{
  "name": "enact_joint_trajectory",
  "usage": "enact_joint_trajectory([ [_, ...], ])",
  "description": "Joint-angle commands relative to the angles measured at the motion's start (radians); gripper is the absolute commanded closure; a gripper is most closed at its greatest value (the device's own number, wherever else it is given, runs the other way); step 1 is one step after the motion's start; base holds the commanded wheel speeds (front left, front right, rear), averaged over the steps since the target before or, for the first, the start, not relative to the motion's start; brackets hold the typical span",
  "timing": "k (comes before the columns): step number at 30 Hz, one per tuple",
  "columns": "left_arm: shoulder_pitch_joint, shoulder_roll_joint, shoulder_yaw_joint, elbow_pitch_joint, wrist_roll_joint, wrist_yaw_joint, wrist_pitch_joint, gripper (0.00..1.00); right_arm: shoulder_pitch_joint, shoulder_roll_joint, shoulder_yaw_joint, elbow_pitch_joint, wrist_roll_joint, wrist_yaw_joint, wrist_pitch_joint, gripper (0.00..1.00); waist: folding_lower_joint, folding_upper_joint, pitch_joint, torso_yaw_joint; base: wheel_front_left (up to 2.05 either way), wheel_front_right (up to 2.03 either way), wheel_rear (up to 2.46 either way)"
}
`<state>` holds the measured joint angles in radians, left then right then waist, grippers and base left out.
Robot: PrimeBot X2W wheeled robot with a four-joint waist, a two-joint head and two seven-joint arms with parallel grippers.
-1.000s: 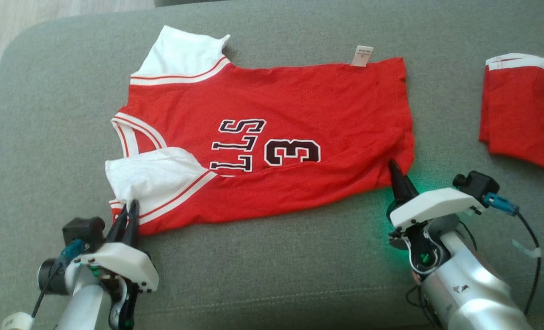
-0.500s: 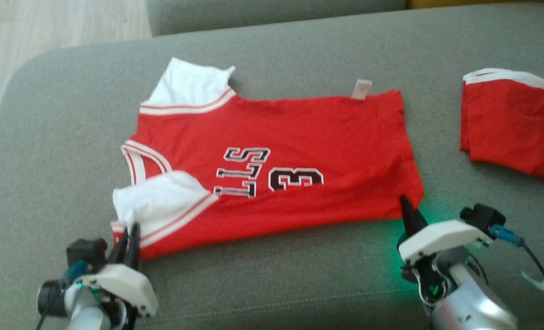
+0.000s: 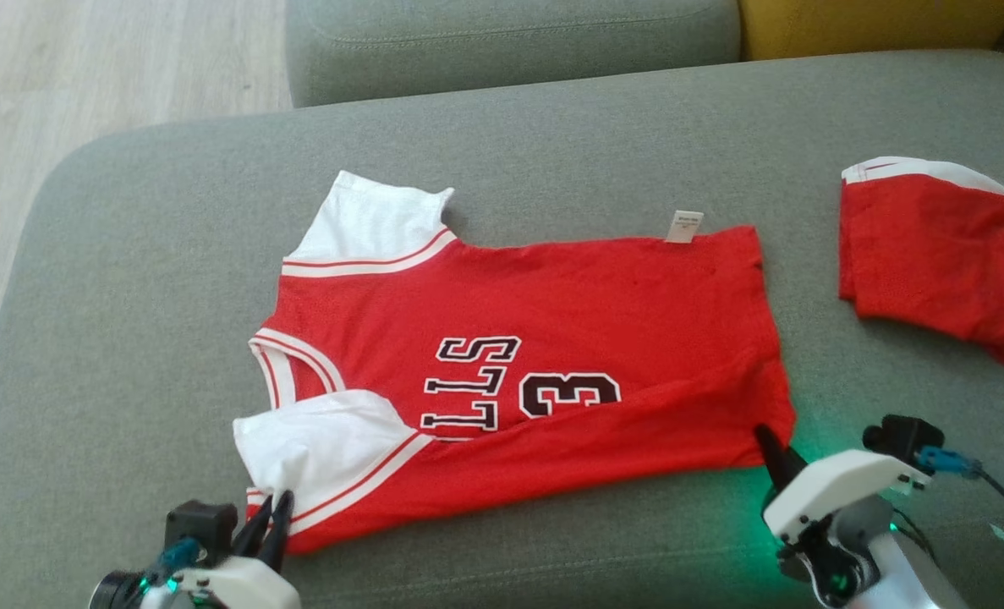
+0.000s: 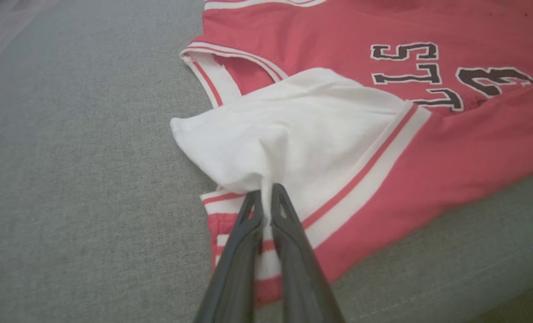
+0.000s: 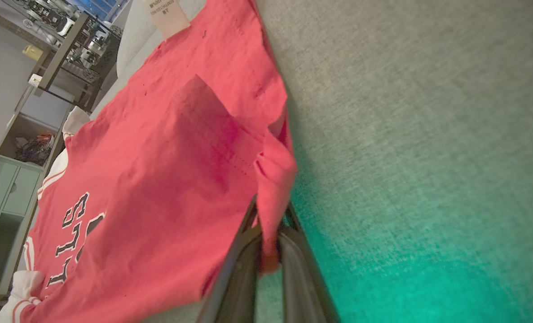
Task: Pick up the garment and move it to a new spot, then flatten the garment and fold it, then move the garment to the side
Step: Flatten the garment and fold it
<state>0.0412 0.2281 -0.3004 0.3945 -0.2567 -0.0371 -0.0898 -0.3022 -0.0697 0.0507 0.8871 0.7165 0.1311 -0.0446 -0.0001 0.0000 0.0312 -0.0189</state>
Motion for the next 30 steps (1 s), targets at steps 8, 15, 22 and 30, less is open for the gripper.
enact_joint_trajectory([
  [8,-0.032,0.021,0.041,-0.075,-0.004,0.030,-0.019,0.00,0.083,0.018,-0.156,-0.203,-0.153,0.000,0.089,0.00,0.0001,0.0000,0.023,0.000,0.00,0.00,0.00],
  [15,-0.068,0.010,0.093,-0.122,-0.029,0.066,-0.108,0.00,0.140,0.019,-0.159,-0.486,-0.199,0.000,0.085,0.00,0.0001,0.0000,0.033,0.001,0.00,0.00,0.00],
  [22,-0.101,-0.007,0.123,-0.195,-0.027,0.068,-0.166,0.00,0.202,0.019,-0.109,-0.714,-0.206,0.000,0.015,0.00,0.0001,0.0000,0.040,0.007,0.00,0.00,0.00],
  [30,-0.157,-0.003,0.158,-0.228,-0.008,0.051,-0.172,0.00,0.222,0.019,-0.049,-0.836,-0.340,0.000,-0.036,0.00,0.0001,0.0000,0.094,-0.021,0.00,0.00,0.00],
])
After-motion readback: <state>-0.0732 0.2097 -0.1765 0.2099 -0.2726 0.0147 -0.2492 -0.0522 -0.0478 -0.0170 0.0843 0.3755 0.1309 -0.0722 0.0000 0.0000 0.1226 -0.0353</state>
